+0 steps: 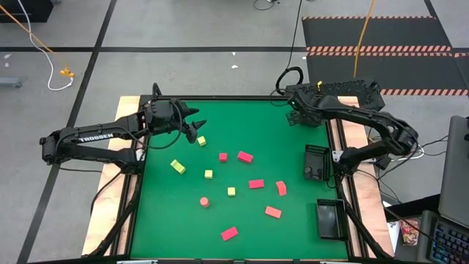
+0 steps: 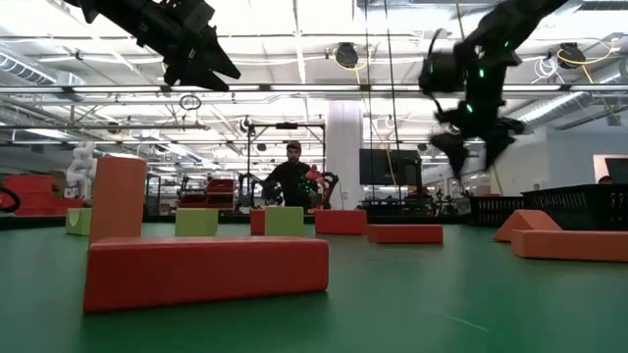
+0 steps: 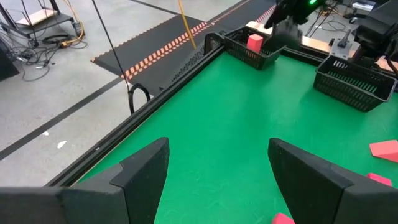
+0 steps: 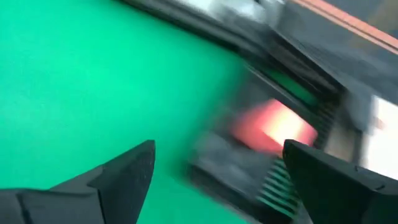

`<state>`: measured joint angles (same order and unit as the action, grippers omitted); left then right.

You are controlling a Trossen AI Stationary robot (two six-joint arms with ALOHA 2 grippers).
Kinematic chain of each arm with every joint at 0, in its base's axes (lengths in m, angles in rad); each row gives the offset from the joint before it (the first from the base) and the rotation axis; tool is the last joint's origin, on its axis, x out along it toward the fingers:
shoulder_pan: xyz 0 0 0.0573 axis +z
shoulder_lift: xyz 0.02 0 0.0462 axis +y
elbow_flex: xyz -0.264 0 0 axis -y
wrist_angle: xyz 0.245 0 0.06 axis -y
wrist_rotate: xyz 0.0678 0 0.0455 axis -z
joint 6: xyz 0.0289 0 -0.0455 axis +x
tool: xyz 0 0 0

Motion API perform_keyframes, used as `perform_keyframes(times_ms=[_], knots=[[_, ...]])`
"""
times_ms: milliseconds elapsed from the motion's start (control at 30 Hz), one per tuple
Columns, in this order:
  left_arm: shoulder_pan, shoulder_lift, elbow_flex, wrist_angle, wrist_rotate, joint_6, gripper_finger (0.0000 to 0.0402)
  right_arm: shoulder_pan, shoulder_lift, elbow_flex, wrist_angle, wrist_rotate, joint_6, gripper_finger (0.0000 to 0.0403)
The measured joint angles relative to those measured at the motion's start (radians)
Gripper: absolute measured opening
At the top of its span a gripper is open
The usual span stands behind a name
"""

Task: Sort & place blocks by color
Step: Put the top right red block into the middle right black bin

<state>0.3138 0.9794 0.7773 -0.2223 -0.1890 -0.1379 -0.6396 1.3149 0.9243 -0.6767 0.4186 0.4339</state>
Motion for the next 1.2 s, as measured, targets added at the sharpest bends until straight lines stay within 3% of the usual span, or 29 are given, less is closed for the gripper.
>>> perform_keyframes(times_ms=[100, 167, 333, 467, 833, 1000, 1100, 1200], knots=[[0.002, 0.000, 0.000, 0.004, -0.001, 0.002, 0.0273, 0.105, -0.043, 0.001, 0.176, -0.172, -0.067, 0.0333], [0.005, 0.000, 0.000, 0.018, -0.002, 0.002, 0.0273, 0.203, -0.039, 0.001, 0.275, -0.232, -0.090, 0.0325], [0.013, 0.000, 0.000, 0.019, -0.002, -0.001, 0.0273, 0.428, 0.060, 0.001, 0.397, -0.204, -0.079, 0.0314], [0.013, 0.000, 0.000, 0.023, -0.001, -0.003, 0.0273, 0.532, 0.187, 0.001, 0.458, -0.183, -0.030, 0.0313], [0.013, 0.000, 0.000, 0.036, 0.001, -0.002, 0.0273, 0.608, 0.409, 0.001, 0.698, -0.210, 0.035, 0.0313], [0.013, 0.000, 0.000, 0.032, 0.001, -0.002, 0.0273, 0.611, 0.474, 0.001, 0.701, -0.189, 0.034, 0.0311], [0.013, 0.000, 0.000, 0.032, 0.001, -0.002, 0.0273, 0.613, 0.483, 0.001, 0.713, -0.125, -0.016, 0.0285], [0.013, 0.000, 0.000, 0.032, 0.001, 0.003, 0.0273, 0.617, 0.480, 0.001, 0.732, -0.082, -0.057, 0.0212]])
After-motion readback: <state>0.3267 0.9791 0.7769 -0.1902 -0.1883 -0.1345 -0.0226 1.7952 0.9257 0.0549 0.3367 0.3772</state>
